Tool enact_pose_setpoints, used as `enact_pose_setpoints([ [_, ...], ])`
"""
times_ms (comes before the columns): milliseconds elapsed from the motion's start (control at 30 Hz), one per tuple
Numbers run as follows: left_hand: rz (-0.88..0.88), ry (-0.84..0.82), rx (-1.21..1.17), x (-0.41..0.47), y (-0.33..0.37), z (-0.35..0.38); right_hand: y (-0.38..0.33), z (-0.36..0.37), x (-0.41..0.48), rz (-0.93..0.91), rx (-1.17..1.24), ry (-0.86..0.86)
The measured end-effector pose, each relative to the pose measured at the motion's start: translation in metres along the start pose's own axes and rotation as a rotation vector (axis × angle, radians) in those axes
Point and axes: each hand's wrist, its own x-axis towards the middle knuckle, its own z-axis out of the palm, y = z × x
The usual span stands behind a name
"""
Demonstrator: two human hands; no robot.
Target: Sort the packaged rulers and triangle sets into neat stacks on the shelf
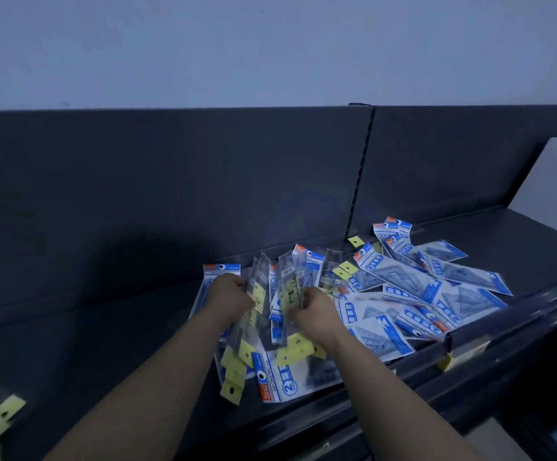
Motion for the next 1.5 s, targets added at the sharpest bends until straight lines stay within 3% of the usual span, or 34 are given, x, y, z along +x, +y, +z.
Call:
enact_pose_setpoints([
  [133, -0.065, 0.016, -0.258, -0.008, 0.004, -0.002, -0.012, 0.001, -0.001, -0.039, 0.094, -0.074],
  [333, -0.094, 0.188, -0.517, -0.022, 0.001, -0.028, -0.041, 0.021, -0.001, -0.169, 0.148, -0.186],
  [633, -0.112, 0.569, -0.558, -0.074, -0.053, -0.113, -0.091, 0.111, -0.022, -0.351, 0.09, -0.489],
  [833, -0.237, 0.742, -0.608, -0.108, -0.111, -0.181, -0.128, 0.182, -0.061, -0.414, 0.022, -0.626],
  [1100, -0.341, 0.832, -0.469, -0.136, -0.186, -0.268, -0.162, 0.27, -0.107, -0.406, -0.101, -0.68],
  [1367, -0.262, 0.641, -0.003, -0.139, -0.245, -0.298, -0.17, 0.318, -0.132, -0.43, -0.261, -0.63],
  [1500, -0.252, 0.55, 0.116, -0.139, -0.246, -0.299, -0.165, 0.322, -0.135, -0.405, -0.314, -0.628],
])
